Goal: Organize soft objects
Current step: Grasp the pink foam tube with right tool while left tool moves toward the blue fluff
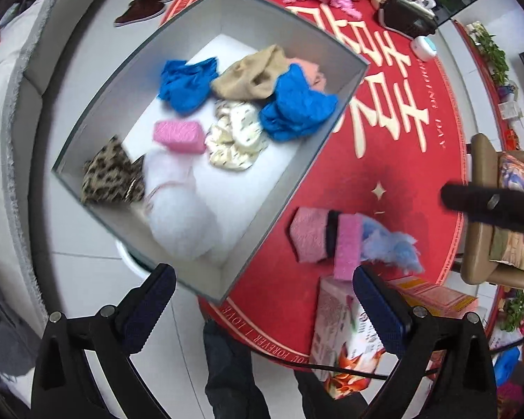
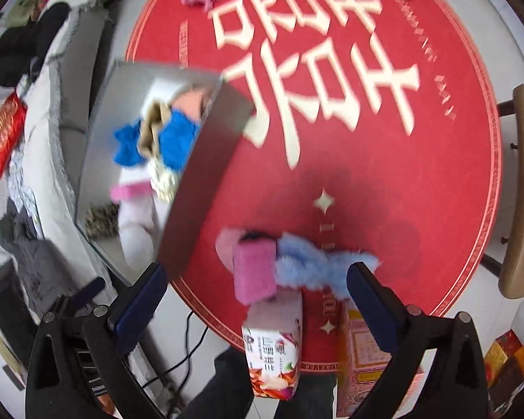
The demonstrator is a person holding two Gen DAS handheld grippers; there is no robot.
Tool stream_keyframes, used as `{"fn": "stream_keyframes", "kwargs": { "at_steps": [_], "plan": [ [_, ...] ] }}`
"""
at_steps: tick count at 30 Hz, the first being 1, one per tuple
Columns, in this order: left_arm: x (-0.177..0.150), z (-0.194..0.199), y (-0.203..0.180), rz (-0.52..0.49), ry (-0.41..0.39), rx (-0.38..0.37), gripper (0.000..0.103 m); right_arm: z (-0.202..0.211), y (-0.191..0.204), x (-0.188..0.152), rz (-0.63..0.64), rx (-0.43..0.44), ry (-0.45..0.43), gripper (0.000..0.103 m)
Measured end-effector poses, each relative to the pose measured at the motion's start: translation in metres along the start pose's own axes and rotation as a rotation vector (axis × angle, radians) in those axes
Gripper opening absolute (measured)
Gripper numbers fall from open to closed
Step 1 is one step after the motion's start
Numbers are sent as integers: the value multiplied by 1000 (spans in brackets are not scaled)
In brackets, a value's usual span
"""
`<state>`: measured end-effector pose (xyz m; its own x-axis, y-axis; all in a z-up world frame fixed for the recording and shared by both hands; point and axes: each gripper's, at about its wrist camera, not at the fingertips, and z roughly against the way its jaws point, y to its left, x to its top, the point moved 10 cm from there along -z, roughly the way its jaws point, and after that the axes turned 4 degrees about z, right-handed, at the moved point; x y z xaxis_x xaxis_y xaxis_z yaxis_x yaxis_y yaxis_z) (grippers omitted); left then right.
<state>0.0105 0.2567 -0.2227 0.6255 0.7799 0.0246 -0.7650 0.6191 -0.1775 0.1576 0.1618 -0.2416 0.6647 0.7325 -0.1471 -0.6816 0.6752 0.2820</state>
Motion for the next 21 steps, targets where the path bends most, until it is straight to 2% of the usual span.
{"fn": "stream_keyframes", "kwargs": {
  "at_steps": [6,10,13,14,16,17,18,21],
  "plan": [
    [-18,-1,24,46,3,49,102,-59,19,-31,67,-26,102,102],
    [-27,3,44,76,-6,73,102,-91,28,-38,99,-54,136,102],
    [-35,4,53,90,-3,78,102,-108,30,-39,117,-76,156,98],
    [-36,4,53,92,-2,79,102,-113,30,-39,120,-79,165,92],
    [-41,2,55,96,6,79,102,-122,23,-43,113,-101,197,70],
    [-42,2,54,95,9,77,102,-124,16,-44,93,-117,209,48],
    [-44,1,53,92,12,76,102,-123,10,-44,68,-118,208,39],
    [-46,1,46,76,16,65,102,-106,-7,-38,-30,-58,157,28]
  ]
}}
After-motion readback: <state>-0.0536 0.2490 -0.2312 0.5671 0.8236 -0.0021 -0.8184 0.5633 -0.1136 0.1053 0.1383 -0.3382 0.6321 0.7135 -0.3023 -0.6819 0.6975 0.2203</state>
